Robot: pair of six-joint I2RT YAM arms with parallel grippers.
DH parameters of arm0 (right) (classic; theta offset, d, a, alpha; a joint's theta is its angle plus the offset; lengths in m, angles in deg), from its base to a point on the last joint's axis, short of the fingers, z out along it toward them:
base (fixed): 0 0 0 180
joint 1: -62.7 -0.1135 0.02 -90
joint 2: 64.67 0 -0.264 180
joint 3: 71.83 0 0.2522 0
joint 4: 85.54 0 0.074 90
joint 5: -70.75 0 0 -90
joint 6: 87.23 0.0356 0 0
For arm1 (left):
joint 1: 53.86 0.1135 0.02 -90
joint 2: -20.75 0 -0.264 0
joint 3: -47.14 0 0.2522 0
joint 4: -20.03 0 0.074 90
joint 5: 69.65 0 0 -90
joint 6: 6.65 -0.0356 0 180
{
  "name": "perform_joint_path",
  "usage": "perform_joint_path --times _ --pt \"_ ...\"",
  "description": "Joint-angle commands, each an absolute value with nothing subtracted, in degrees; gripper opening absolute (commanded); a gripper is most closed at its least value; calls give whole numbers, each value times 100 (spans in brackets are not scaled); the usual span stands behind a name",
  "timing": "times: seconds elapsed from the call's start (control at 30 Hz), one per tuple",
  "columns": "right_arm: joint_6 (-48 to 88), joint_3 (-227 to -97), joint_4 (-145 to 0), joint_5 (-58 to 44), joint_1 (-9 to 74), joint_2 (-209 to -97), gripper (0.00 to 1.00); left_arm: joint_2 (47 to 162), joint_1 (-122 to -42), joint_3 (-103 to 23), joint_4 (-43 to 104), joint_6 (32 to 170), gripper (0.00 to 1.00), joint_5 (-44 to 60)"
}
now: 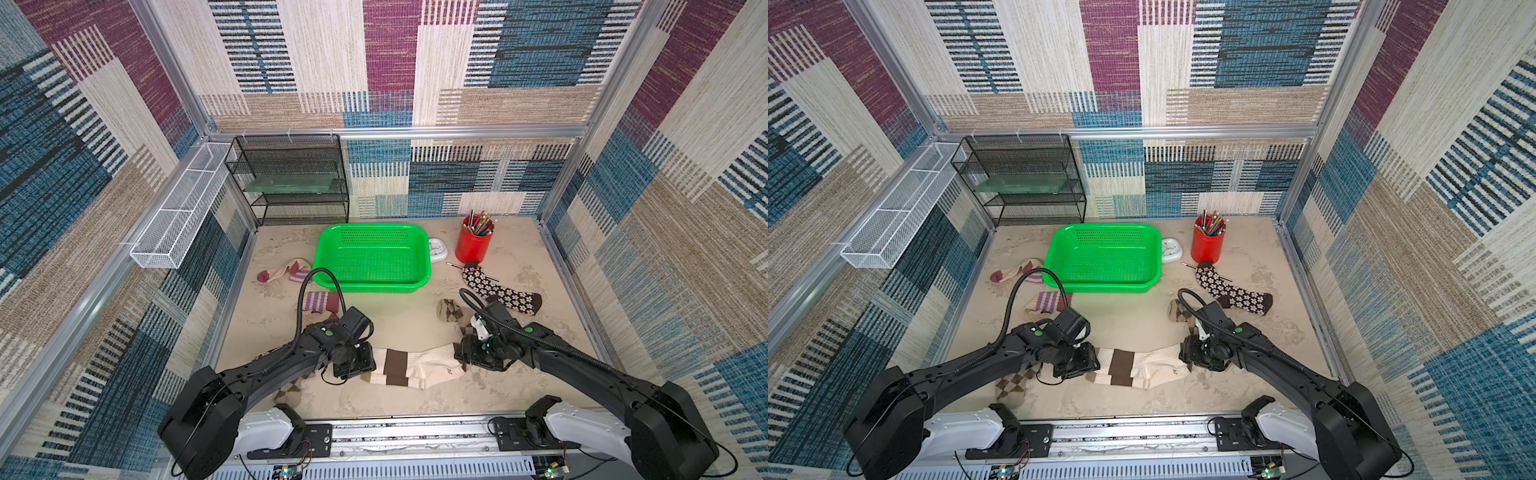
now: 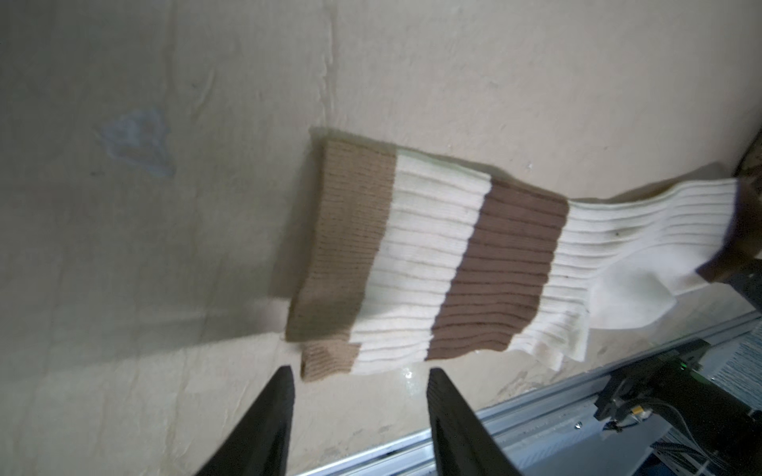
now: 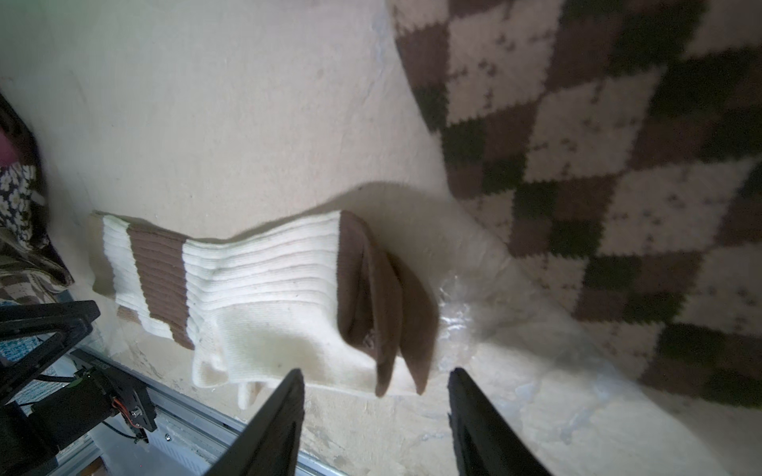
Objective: Place the socks together as a pair
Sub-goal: Adjust the sock to the sock.
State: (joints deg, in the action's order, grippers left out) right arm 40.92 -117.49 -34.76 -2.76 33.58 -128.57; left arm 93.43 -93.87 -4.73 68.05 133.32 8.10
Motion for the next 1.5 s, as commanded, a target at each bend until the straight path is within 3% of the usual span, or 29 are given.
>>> perform_joint_path --times 0.0,0.33,0.43,0.53,0.63,0.8,1.13,1.47 --pt "4162 -11715 -3753 -202 3375 -12920 55 9423 -9385 -480 6639 13412 51 1164" --pt "4005 -11995 -3844 -313 3370 -13391 30 9710 -9376 -526 6503 13275 37 1539" --pt "4012 -12004 -3842 -318 3370 -13402 25 9880 -9368 -544 6429 13207 29 1604" --pt "4008 -12047 -3742 -350 3370 -13378 20 10055 -9361 -622 6417 13127 13 1519" --pt "4020 -12090 -3644 -375 3370 -13274 16 9953 -9367 -676 6456 13108 7 1490" --pt "4030 -12195 -3453 -388 3370 -13135 6 9466 -9366 -830 6761 13035 4 1454" --pt "4107 -12722 -2688 -331 3379 -12660 2 8303 -9368 -1064 7579 13225 3 1208" --pt "4228 -13086 -2008 -155 3379 -12235 1 7855 -9397 -1181 7805 13494 3 742"
